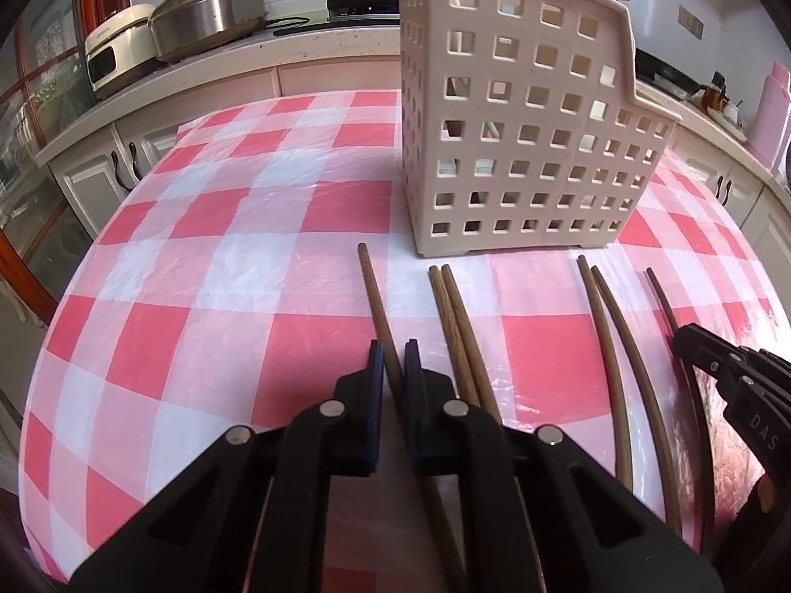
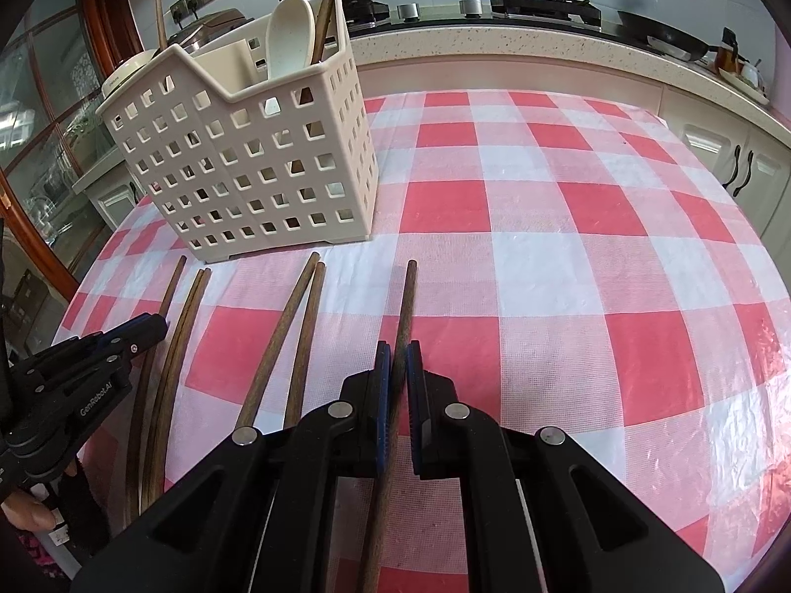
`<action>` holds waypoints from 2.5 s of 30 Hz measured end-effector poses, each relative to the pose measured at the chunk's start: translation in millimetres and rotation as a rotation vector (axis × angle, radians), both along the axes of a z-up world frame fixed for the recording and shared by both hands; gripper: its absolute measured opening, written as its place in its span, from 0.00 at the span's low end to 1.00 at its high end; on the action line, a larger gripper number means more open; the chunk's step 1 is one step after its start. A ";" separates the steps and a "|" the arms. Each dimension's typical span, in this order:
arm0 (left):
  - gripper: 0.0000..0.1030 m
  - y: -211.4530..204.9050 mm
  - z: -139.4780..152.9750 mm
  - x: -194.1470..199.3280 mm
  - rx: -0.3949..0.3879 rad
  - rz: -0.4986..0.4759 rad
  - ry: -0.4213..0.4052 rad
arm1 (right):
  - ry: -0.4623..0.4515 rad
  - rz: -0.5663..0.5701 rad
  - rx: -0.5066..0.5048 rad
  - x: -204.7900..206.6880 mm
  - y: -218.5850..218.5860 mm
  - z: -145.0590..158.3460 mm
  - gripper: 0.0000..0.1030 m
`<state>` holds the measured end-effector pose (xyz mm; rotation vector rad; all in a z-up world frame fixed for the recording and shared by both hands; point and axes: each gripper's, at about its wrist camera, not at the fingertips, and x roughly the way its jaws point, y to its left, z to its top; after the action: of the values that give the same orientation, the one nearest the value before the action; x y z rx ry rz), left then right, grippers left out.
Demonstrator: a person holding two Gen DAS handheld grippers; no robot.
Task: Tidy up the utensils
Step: 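Close the right tool on one chopstick while the left tool closes on another, then lift both held chopsticks upright and carry them over the basket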
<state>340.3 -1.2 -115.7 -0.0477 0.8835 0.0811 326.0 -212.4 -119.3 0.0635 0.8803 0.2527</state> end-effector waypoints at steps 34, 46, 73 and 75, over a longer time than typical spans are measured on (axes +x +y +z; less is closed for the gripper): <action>0.06 9.5 75.3 -89.8 -0.035 -0.056 -0.284 | -0.095 -0.008 0.000 -43.1 -11.5 33.9 0.38; 0.06 12.9 74.8 -92.1 -0.031 -0.062 -0.292 | 0.002 0.010 -0.174 -13.1 13.8 1.0 0.08; 0.06 11.7 104.5 -128.8 -0.025 -0.065 -0.424 | -0.457 -0.014 0.031 -110.5 -4.4 120.1 0.06; 0.06 11.2 107.6 -132.4 -0.021 -0.066 -0.440 | -0.473 -0.008 0.028 -117.0 -3.9 125.2 0.06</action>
<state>207.9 10.1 -8.1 -0.0530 0.4461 -0.0017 209.0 -216.3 5.9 0.0308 0.4062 0.2590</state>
